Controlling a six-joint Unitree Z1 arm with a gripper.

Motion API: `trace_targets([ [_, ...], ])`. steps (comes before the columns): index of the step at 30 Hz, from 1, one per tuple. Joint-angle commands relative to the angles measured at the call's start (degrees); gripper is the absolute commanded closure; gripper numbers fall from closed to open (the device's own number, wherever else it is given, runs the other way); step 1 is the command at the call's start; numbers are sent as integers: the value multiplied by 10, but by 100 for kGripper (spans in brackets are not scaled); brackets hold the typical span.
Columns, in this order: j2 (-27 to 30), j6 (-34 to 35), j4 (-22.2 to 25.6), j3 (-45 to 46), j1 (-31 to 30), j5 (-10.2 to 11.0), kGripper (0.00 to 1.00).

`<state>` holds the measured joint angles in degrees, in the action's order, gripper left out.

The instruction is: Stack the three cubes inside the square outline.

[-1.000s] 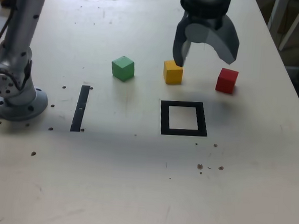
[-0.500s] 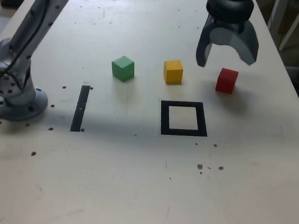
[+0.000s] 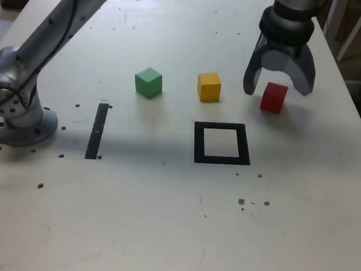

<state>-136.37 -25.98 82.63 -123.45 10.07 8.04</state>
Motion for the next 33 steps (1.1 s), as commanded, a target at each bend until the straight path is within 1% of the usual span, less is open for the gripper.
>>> trace_targets([
  [1, -11, -2, 4, -10, 0, -4, 5],
  [5, -26, -4, 8, -23, 0, -9, 7],
  [11, -33, -4, 10, -33, 0, -10, 9],
  [13, -36, -4, 12, -36, 0, -10, 12],
  [16, -40, -5, 13, -38, 0, -10, 19],
  [21, -44, -4, 13, -39, 0, -12, 35],
  [28, -45, -3, 12, -39, 0, -8, 65],
  [30, -45, -3, 12, -38, 0, -8, 69],
  [33, -45, -3, 13, -38, 0, -8, 70],
])
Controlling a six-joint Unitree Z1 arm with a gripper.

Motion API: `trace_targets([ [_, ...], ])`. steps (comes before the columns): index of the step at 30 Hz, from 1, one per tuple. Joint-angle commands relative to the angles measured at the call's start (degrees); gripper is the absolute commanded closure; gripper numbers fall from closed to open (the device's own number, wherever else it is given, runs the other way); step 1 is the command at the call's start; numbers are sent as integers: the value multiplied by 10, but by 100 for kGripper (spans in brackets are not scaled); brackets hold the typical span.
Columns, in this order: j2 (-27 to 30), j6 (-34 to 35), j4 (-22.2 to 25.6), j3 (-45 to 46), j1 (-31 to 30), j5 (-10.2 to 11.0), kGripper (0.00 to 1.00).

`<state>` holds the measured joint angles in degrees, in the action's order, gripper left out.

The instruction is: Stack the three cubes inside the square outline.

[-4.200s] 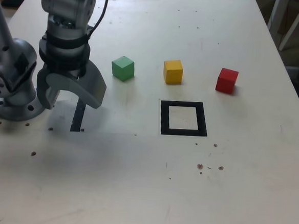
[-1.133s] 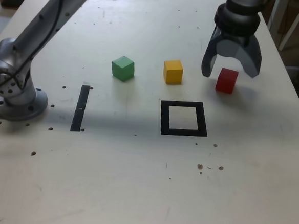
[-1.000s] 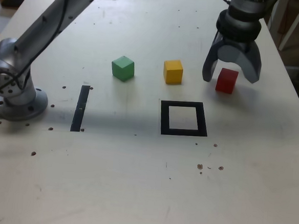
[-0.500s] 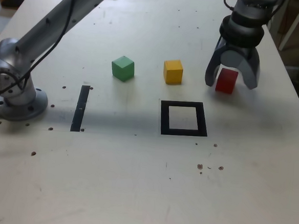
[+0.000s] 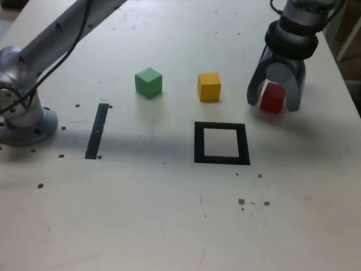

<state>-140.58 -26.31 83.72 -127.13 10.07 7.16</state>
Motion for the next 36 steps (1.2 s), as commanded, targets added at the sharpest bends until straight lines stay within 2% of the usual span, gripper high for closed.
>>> trace_targets([
  [1, -2, 0, 3, -1, 0, 1, 70],
  [13, 9, 2, 11, 5, -1, 2, 70],
  [22, 93, 69, -1, 105, -25, 5, 70],
  [31, 179, 171, -58, 238, -81, -25, 70],
  [36, 206, 216, -101, 309, -104, -48, 70],
])
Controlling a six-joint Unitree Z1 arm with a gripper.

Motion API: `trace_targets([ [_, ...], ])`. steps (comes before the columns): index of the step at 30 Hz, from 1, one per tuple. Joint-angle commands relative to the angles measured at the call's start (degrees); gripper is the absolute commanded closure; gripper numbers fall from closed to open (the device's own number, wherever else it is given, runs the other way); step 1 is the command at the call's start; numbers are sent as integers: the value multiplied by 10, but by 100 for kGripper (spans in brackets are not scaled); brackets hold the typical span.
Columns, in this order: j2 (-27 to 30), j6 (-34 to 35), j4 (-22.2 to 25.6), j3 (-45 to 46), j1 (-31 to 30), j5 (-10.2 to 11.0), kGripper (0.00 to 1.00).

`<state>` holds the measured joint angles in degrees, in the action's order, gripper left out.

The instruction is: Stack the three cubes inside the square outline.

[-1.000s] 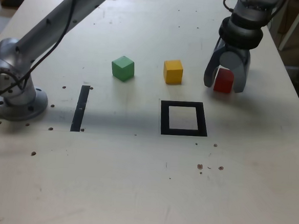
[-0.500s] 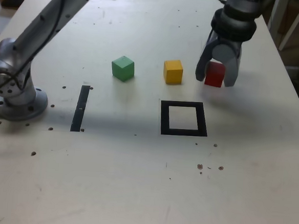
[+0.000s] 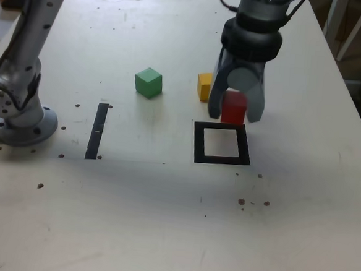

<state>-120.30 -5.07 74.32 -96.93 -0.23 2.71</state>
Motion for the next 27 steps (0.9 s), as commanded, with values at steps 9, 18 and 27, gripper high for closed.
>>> trace_targets([
  [9, 12, 26, -65, 80, -15, -22, 70],
  [18, 12, 31, -82, 98, -17, -21, 70],
  [27, 10, 31, -91, 107, -17, -22, 63],
])
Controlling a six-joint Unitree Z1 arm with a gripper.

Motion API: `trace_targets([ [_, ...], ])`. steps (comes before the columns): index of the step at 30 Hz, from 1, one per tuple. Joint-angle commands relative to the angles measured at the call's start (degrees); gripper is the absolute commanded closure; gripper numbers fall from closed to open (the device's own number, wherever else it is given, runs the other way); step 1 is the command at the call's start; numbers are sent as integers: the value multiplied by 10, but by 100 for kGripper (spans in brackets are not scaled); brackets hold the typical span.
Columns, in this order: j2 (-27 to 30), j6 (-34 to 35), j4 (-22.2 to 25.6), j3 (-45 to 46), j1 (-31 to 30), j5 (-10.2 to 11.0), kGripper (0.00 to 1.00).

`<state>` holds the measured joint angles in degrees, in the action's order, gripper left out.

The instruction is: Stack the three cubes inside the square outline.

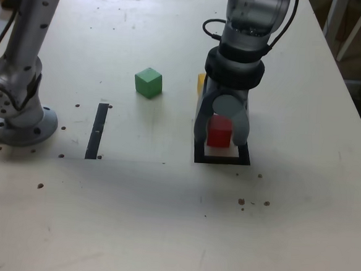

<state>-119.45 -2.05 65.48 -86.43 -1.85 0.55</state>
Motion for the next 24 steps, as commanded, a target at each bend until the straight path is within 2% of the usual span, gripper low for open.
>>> trace_targets([
  [1, 1, 1, -3, 3, -1, 0, 55],
  [5, 1, 3, -4, 8, -1, 0, 15],
  [7, 1, 4, -4, 10, -1, 1, 2],
  [16, 16, 7, 3, 10, -1, 5, 0],
  [24, 57, 22, 45, 13, 22, 46, 0],
])
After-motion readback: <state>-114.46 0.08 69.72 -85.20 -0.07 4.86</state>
